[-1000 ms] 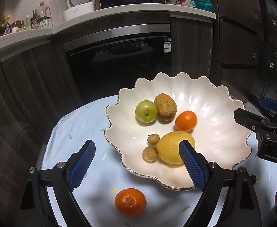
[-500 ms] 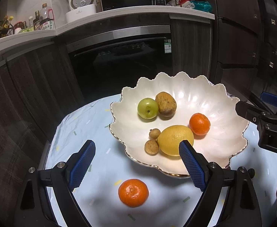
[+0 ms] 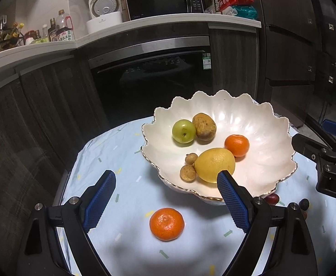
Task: Organize fruits
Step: 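Withdraw both tools from the bowl toward the mandarin and red date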
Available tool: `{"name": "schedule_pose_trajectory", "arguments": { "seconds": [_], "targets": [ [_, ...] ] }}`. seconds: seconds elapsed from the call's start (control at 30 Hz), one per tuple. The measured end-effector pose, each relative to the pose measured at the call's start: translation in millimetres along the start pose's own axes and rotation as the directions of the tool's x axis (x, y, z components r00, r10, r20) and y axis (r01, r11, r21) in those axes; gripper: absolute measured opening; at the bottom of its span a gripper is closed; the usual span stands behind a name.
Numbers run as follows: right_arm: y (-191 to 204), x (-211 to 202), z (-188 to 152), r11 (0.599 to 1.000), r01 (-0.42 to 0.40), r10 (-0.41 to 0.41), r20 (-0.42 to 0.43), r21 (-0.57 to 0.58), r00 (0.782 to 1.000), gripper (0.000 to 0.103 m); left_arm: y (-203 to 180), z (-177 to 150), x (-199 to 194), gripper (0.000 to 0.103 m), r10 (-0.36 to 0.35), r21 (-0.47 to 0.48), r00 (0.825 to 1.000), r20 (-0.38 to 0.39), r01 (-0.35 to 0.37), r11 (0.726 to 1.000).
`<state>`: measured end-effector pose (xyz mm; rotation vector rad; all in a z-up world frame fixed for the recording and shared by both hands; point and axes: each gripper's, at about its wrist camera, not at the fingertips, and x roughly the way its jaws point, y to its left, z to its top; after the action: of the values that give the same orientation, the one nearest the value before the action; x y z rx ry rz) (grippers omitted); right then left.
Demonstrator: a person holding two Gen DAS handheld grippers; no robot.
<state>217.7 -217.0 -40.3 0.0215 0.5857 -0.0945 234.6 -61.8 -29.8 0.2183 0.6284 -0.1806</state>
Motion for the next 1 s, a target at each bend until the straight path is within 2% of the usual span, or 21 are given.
{"name": "schedule_pose_trajectory", "arguments": {
  "seconds": [0.33,0.57,1.0],
  "targets": [
    [-2,-4,-10,1.000,0.026,-0.026,-0.008,0.001,1.000,0.094,-5,-10,3,0.091,-0.007,0.013,1.000,-0.022,0.007,1.000],
    [-1,-2,-24,0.999,0.035,-0.036,-0.045,-0.011,0.998,0.094,-6,-25,4,0.090,-0.025,0.014,0.998,-0.052,0.025,1.000],
    [-1,2,-52,1.000,0.019,-0.020,-0.100,-0.006,0.995,0.094,-8,-37,8,0.090,-0.029,0.020,0.997,-0.067,0.030,0.999]
  ]
}}
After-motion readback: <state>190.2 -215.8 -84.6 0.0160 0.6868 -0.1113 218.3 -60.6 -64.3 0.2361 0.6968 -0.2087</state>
